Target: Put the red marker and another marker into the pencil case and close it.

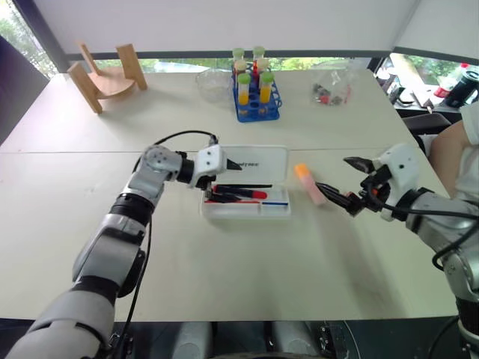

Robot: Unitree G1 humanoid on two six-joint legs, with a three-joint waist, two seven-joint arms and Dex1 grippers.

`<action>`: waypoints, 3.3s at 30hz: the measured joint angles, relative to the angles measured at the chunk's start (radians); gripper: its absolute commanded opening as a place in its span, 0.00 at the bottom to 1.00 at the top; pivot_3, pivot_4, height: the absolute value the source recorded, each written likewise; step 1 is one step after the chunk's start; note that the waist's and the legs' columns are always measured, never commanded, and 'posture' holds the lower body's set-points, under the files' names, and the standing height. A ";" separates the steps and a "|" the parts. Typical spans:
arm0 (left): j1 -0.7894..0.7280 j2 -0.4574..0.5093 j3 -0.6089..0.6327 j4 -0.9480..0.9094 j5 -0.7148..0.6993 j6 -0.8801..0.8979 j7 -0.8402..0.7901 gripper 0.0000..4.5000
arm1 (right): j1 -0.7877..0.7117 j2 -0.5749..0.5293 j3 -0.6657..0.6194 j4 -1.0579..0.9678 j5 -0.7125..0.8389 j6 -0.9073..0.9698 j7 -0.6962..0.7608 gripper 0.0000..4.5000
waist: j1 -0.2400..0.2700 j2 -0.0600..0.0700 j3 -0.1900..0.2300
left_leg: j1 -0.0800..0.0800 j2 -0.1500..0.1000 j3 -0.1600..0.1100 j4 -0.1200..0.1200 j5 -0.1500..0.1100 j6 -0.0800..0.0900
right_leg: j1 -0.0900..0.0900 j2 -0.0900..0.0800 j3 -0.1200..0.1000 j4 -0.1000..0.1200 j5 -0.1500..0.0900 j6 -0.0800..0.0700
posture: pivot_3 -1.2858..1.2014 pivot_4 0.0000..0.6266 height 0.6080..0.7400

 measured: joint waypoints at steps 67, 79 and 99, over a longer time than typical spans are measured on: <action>0.875 0.493 0.640 -1.197 -0.772 0.874 0.331 1.00 | -0.550 0.372 0.642 0.591 -0.322 -0.361 0.590 0.62 | -0.018 0.003 0.003 | -0.001 0.002 0.001 -0.003 0.001 -0.002 | -0.006 -0.002 0.002 0.001 0.001 -0.002 | 0.52 0.24 1.00; 0.857 0.476 0.594 -1.201 -0.770 0.851 0.337 1.00 | -0.547 0.222 0.365 0.378 -0.221 -0.119 0.522 0.99 | -0.006 0.003 0.003 | -0.003 0.001 0.000 -0.003 0.002 -0.003 | -0.007 -0.005 0.002 0.000 0.001 -0.002 | 0.52 0.24 1.00; 0.781 0.457 0.467 -1.146 -0.701 0.765 0.311 1.00 | -0.131 0.027 0.035 0.428 -0.237 0.079 0.176 0.87 | -0.016 0.004 0.003 | -0.001 0.001 0.005 -0.003 0.002 -0.003 | -0.006 -0.001 0.003 0.001 0.001 -0.002 | 0.52 0.24 1.00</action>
